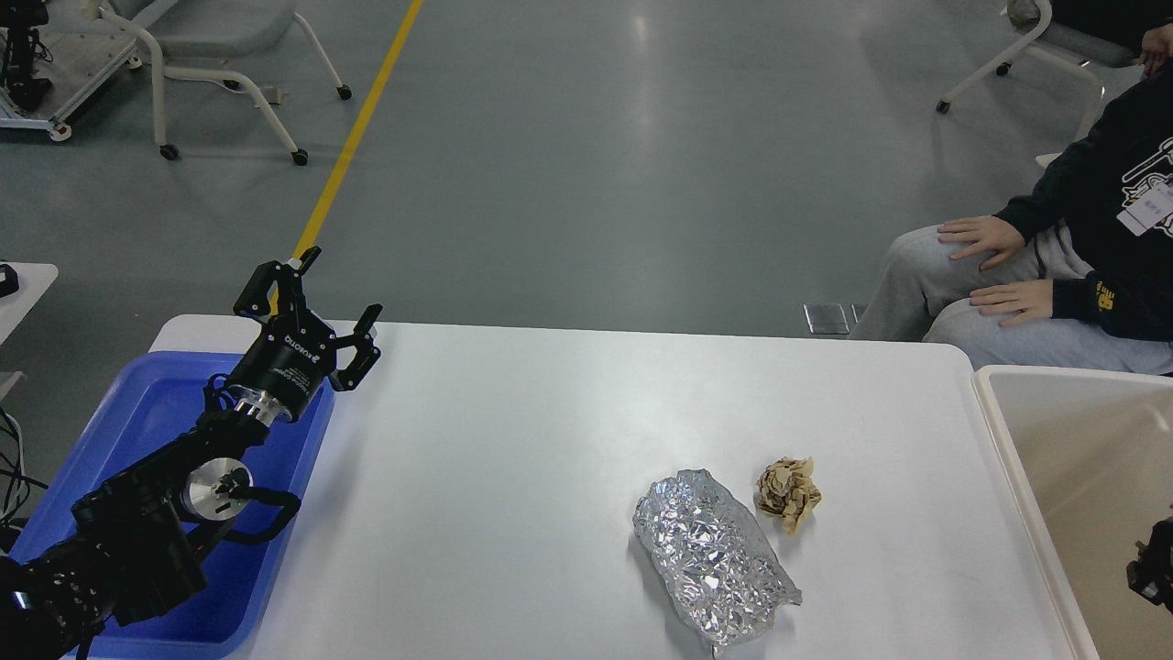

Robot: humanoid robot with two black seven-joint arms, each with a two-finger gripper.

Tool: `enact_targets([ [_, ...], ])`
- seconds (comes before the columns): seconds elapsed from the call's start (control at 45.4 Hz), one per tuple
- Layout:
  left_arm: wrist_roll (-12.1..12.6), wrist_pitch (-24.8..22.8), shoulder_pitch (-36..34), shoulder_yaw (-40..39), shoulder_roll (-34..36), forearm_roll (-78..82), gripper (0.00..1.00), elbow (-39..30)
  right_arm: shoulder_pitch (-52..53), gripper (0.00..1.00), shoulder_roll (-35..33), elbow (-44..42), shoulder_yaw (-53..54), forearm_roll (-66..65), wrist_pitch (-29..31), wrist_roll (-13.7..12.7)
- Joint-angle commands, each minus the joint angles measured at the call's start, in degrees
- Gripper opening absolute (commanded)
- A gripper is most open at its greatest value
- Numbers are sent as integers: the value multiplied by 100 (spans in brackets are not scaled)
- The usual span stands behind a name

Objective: Tidy desktop

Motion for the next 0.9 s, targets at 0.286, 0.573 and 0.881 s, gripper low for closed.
enact_targets([
  [0.286,0,0,0,0,0,0,100,-2,502,100,-786,1162,118,-15,137,73],
  [0.573,0,0,0,0,0,0,100,7,977,100,-1429,3642,461,-33,541,1338],
  [0.881,0,0,0,0,8,0,100,-2,1171,100,-928,4100,1111,72,2044,1383],
])
